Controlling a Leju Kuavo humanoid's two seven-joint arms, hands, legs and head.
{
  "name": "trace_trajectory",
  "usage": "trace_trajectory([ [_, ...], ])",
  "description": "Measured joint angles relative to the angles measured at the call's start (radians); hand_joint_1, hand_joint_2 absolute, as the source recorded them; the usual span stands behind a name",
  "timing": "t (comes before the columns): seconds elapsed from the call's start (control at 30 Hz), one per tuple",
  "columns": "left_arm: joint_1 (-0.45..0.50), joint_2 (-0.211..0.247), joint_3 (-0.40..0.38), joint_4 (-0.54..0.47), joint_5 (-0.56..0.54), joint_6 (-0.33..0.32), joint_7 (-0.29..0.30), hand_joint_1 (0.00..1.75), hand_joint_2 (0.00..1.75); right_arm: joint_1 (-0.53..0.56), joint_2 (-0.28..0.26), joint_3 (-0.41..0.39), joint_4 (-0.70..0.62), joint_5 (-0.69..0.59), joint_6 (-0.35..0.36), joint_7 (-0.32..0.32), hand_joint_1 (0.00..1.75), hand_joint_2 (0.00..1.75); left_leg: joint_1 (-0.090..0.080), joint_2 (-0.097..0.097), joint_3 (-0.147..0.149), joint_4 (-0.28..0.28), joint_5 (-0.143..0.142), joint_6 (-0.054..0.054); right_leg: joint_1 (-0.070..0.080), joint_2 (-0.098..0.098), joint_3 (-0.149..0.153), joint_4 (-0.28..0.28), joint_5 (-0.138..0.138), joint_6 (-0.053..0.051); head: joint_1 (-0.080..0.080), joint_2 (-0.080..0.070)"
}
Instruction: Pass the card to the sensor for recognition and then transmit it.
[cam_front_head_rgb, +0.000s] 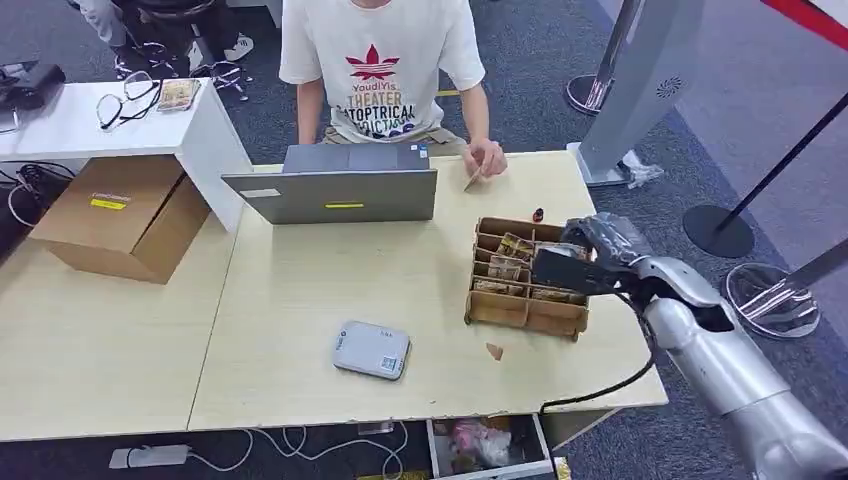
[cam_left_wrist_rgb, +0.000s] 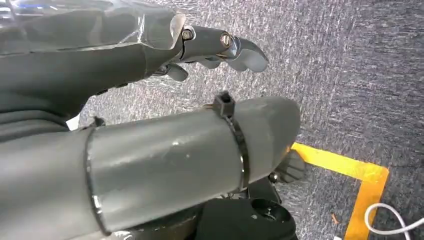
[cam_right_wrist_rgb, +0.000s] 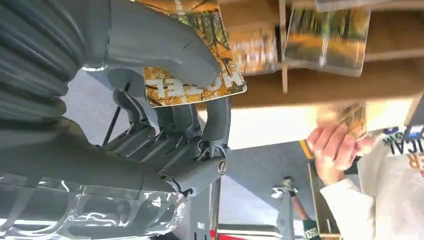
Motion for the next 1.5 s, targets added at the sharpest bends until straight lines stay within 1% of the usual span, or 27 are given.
trace_trajectory([
  [0.03, 0.000, 0.000, -0.002, 0.000, 0.000, 0.001, -0.001, 0.00, 0.00, -0.011, -0.005, 0.002, 0.000, -0.007, 0.002, -0.002, 1.54, 1.75, 0.000, 0.000, 0.000, 0.000, 0.000, 0.000, 0.000, 0.000, 0.000, 0.000, 0.000, 0.000, 0.000, 0.000],
  [0.07, 0.000, 0.000, -0.003, 0.000, 0.000, 0.002, -0.002, 0.00, 0.00, -0.024, -0.010, 0.006, 0.000, -0.013, 0.004, -0.002, 1.57, 1.75, 0.000, 0.000, 0.000, 0.000, 0.000, 0.000, 0.000, 0.000, 0.000, 0.000, 0.000, 0.000, 0.000, 0.000],
  [0.17, 0.000, -0.001, -0.004, 0.000, 0.001, 0.003, -0.002, 0.00, 0.00, -0.062, -0.022, 0.021, 0.000, -0.033, 0.013, -0.003, 1.55, 1.75, 0.000, 0.000, 0.000, 0.000, 0.000, 0.000, 0.000, 0.000, 0.000, 0.000, 0.000, 0.000, 0.000, 0.000],
  [0.2, 0.000, -0.001, -0.004, 0.000, 0.002, 0.003, -0.002, 0.00, 0.00, -0.073, -0.023, 0.025, 0.000, -0.038, 0.014, -0.004, 1.59, 1.75, 0.000, 0.000, 0.000, 0.000, 0.000, 0.000, 0.000, 0.000, 0.000, 0.000, 0.000, 0.000, 0.000, 0.000],
  [0.27, 0.000, -0.001, -0.004, 0.000, 0.004, 0.003, -0.002, 0.00, 0.00, -0.099, -0.023, 0.038, 0.003, -0.050, 0.014, -0.006, 1.59, 1.75, 0.000, 0.000, 0.000, 0.000, 0.000, 0.000, 0.000, 0.000, 0.000, 0.000, 0.000, 0.000, 0.000, 0.000],
  [0.33, -0.001, -0.002, -0.004, 0.000, 0.009, 0.006, -0.005, 0.00, 0.00, -0.119, -0.023, 0.048, 0.005, -0.053, 0.014, -0.007, 1.54, 1.75, 0.000, 0.000, 0.000, 0.000, 0.000, 0.000, 0.000, 0.000, 0.000, 0.000, 0.000, 0.000, 0.000, 0.000],
  [0.37, -0.001, -0.003, -0.004, 0.000, 0.011, 0.009, -0.008, 0.00, 0.00, -0.132, -0.023, 0.055, 0.007, -0.055, 0.014, -0.008, 1.59, 1.75, 0.000, 0.000, 0.000, 0.000, 0.000, 0.000, 0.000, 0.000, 0.000, 0.000, 0.000, 0.000, 0.000, 0.000],
  [0.53, -0.001, -0.008, -0.004, 0.000, 0.014, 0.018, -0.016, 0.00, 0.00, -0.183, -0.019, 0.079, 0.016, -0.066, 0.013, -0.014, 1.57, 1.75, 0.000, 0.000, 0.000, 0.000, 0.000, 0.000, 0.000, 0.000, 0.000, 0.000, 0.000, 0.000, 0.000, 0.000],
  [0.67, -0.001, -0.010, -0.004, 0.000, 0.013, 0.020, -0.016, 0.00, 0.00, -0.209, -0.015, 0.096, 0.020, -0.067, 0.013, -0.014, 1.59, 1.75, 0.000, 0.000, 0.000, 0.000, 0.000, 0.000, 0.000, 0.000, 0.000, 0.000, 0.000, 0.000, 0.000, 0.000],
  [0.73, -0.001, -0.010, -0.004, 0.000, 0.013, 0.020, -0.016, 0.00, 0.00, -0.215, -0.014, 0.101, 0.022, -0.067, 0.013, -0.014, 1.54, 1.75, 0.000, -0.001, 0.000, 0.000, 0.000, 0.000, 0.000, 0.000, 0.000, 0.000, 0.000, 0.000, 0.000, 0.000],
  [0.8, -0.001, -0.010, -0.004, 0.000, 0.012, 0.021, -0.017, 0.00, 0.00, -0.219, -0.013, 0.107, 0.025, -0.069, 0.012, -0.014, 1.59, 1.75, 0.000, -0.001, 0.000, 0.000, 0.000, 0.000, 0.000, 0.000, 0.000, 0.000, 0.000, 0.000, 0.000, 0.000],
  [0.9, -0.003, -0.011, -0.005, 0.000, 0.006, 0.026, -0.024, 0.00, 0.00, -0.227, -0.005, 0.109, 0.028, -0.076, 0.007, -0.017, 1.59, 1.75, 0.000, 0.000, 0.000, 0.000, 0.000, 0.000, 0.000, 0.000, 0.000, 0.001, 0.000, 0.000, 0.000, 0.000],
  [0.97, -0.005, -0.012, -0.005, 0.000, -0.001, 0.032, -0.028, 0.00, 0.00, -0.243, 0.011, 0.113, 0.039, -0.077, -0.001, -0.017, 1.55, 1.75, 0.000, 0.000, 0.000, 0.000, 0.000, 0.000, 0.000, 0.000, 0.000, 0.001, 0.000, 0.000, 0.000, 0.000],
  [1.07, -0.008, -0.016, -0.010, 0.000, -0.011, 0.035, -0.028, 0.00, 0.00, -0.288, 0.052, 0.124, 0.079, -0.072, -0.008, -0.018, 1.61, 1.75, 0.000, 0.000, 0.000, 0.000, 0.000, -0.001, 0.000, 0.001, 0.000, 0.001, 0.000, -0.001, 0.000, 0.000],
  [1.13, -0.011, -0.016, -0.018, 0.000, -0.020, 0.035, -0.028, 0.00, 0.00, -0.324, 0.084, 0.126, 0.120, -0.065, -0.013, -0.017, 1.66, 1.75, 0.000, 0.000, 0.000, 0.000, 0.001, -0.001, 0.000, 0.000, 0.000, 0.001, 0.001, -0.001, 0.001, 0.000],
  [1.17, -0.012, -0.017, -0.024, 0.000, -0.026, 0.035, -0.024, 0.00, 0.00, -0.347, 0.108, 0.129, 0.151, -0.061, -0.021, -0.017, 1.64, 1.75, 0.000, 0.000, 0.000, 0.000, 0.001, -0.001, 0.000, 0.001, 0.000, 0.002, 0.001, -0.001, 0.000, 0.000],
  [1.23, -0.014, -0.019, -0.032, 0.000, -0.034, 0.034, -0.020, 0.00, 0.00, -0.381, 0.143, 0.133, 0.200, -0.053, -0.031, -0.017, 1.66, 1.75, 0.000, 0.000, 0.001, 0.000, 0.001, -0.002, 0.000, 0.000, 0.000, 0.002, 0.001, -0.001, 0.000, 0.000],
  [1.3, -0.015, -0.019, -0.041, 0.000, -0.040, 0.033, -0.014, 0.00, 0.00, -0.411, 0.174, 0.138, 0.243, -0.050, -0.035, -0.017, 1.71, 1.75, 0.000, 0.000, 0.000, 0.000, 0.002, -0.002, 0.000, 0.000, 0.000, 0.002, 0.001, -0.001, 0.000, 0.000],
  [1.37, -0.015, -0.019, -0.050, 0.000, -0.042, 0.033, -0.014, 0.00, 0.00, -0.441, 0.208, 0.142, 0.290, -0.048, -0.039, -0.017, 1.68, 1.75, 0.000, 0.000, 0.000, 0.000, 0.002, -0.002, 0.000, 0.000, 0.000, 0.002, 0.001, -0.001, 0.000, 0.000],
  [1.47, -0.015, -0.020, -0.056, 0.000, -0.043, 0.034, -0.014, 0.00, 0.00, -0.473, 0.249, 0.143, 0.345, -0.044, -0.040, -0.018, 1.71, 1.75, 0.000, 0.000, 0.000, 0.000, 0.002, -0.002, 0.000, 0.000, 0.000, 0.002, 0.001, -0.001, 0.000, 0.000],
  [1.5, -0.015, -0.020, -0.056, 0.000, -0.043, 0.034, -0.014, 0.00, 0.00, -0.480, 0.263, 0.145, 0.361, -0.043, -0.040, -0.018, 1.68, 1.75, 0.000, 0.000, 0.000, 0.000, 0.002, -0.002, 0.000, 0.000, 0.000, 0.002, 0.001, -0.001, 0.000, 0.000],
])
